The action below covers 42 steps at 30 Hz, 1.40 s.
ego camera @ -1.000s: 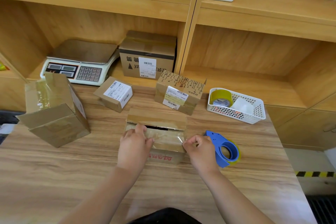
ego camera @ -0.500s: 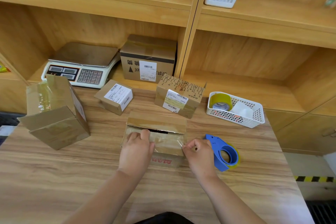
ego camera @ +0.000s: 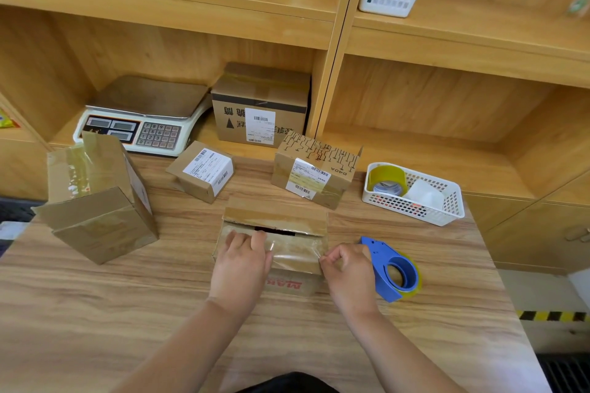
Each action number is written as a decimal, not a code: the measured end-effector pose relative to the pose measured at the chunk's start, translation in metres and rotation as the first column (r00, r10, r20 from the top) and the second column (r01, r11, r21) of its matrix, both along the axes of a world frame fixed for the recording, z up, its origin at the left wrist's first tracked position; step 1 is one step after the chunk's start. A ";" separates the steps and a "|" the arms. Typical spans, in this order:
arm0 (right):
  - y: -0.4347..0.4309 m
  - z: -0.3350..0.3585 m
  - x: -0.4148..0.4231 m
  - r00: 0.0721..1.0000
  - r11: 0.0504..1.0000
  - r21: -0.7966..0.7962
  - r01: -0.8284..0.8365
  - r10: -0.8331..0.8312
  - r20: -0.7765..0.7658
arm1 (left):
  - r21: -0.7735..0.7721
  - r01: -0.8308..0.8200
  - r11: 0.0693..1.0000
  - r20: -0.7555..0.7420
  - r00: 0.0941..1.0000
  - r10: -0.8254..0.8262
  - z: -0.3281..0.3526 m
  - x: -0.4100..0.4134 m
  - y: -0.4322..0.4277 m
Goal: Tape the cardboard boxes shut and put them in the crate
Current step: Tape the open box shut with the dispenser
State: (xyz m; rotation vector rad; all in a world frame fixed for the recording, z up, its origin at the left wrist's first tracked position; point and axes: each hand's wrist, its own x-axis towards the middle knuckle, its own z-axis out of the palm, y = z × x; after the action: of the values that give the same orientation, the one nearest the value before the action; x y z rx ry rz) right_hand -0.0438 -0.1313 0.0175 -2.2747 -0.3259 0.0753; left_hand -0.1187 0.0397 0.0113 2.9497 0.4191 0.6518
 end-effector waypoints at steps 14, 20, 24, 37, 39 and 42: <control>0.001 -0.012 -0.005 0.987 0.999 -0.030 -0.014 0.019 0.157 | 0.113 -0.028 0.993 0.149 0.989 0.011 -0.012 -0.008 0.006; 0.001 -0.013 -0.004 0.980 0.998 -0.069 -0.010 0.024 0.199 | 0.134 0.422 0.897 -0.059 0.907 -0.418 -0.018 -0.012 -0.016; 0.003 -0.014 -0.004 0.974 0.996 -0.093 0.011 0.010 0.225 | 0.072 0.530 0.845 -0.266 0.827 -0.496 -0.022 -0.008 -0.026; 0.001 -0.019 -0.003 0.956 0.990 -0.131 0.055 -0.014 0.294 | 0.038 0.314 0.949 -0.248 0.923 -0.295 -0.025 -0.016 0.012; 0.001 -0.020 -0.004 0.953 0.993 -0.102 0.067 -0.033 0.302 | 0.049 0.305 0.951 -0.247 0.926 -0.284 -0.027 -0.018 0.020; 0.002 -0.023 -0.006 0.953 0.991 -0.073 0.110 -0.084 0.289 | 0.078 0.306 0.949 -0.202 0.937 -0.286 -0.034 -0.016 0.021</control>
State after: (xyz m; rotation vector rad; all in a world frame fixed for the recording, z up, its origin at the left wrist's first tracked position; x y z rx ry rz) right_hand -0.0503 -0.1295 -0.0057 -2.3871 -0.3661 -0.2991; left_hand -0.1347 0.0610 -0.0229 3.0952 -0.0556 0.3707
